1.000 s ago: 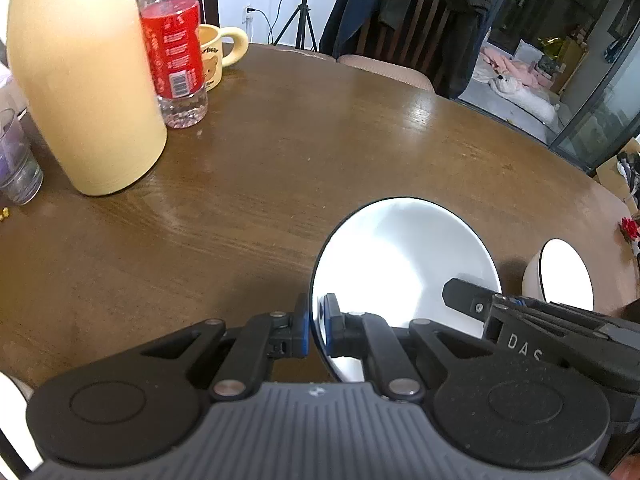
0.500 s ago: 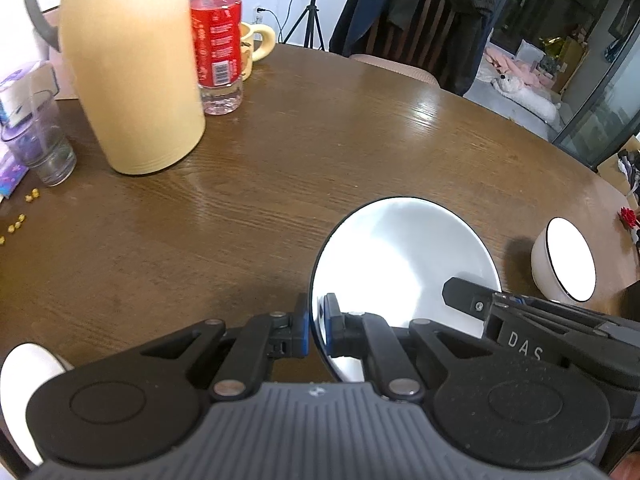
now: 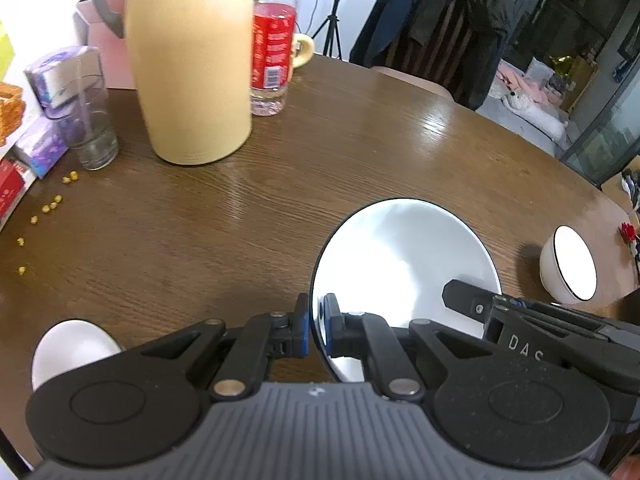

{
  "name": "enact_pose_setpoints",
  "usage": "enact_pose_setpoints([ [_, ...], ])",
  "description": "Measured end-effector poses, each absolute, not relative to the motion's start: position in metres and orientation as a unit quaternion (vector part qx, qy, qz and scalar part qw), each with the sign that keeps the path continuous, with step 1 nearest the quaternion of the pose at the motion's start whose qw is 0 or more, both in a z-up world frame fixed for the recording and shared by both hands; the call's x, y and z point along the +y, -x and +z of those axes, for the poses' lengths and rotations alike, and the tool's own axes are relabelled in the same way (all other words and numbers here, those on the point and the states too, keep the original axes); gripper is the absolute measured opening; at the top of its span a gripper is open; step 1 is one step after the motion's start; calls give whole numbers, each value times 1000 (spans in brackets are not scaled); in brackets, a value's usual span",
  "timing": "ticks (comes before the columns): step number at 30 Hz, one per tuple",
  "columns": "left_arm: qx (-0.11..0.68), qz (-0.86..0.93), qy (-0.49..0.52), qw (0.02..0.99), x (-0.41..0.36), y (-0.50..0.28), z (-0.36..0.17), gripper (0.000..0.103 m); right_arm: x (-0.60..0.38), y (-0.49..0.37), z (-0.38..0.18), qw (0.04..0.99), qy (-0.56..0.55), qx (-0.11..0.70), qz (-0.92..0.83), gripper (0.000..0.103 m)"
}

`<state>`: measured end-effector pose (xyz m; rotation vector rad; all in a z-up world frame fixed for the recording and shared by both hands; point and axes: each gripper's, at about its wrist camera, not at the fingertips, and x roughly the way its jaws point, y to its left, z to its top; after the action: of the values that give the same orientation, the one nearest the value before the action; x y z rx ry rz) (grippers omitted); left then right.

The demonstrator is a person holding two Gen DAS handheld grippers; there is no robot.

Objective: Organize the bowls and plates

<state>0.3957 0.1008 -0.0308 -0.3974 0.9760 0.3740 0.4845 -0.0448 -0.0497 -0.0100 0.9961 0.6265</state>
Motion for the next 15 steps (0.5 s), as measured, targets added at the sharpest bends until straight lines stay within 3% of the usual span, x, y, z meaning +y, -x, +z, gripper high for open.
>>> enact_pose_setpoints([
  [15, 448, 206, 205, 845, 132, -352, -17, 7, -4, -451, -35, 825, 21, 461, 327, 6],
])
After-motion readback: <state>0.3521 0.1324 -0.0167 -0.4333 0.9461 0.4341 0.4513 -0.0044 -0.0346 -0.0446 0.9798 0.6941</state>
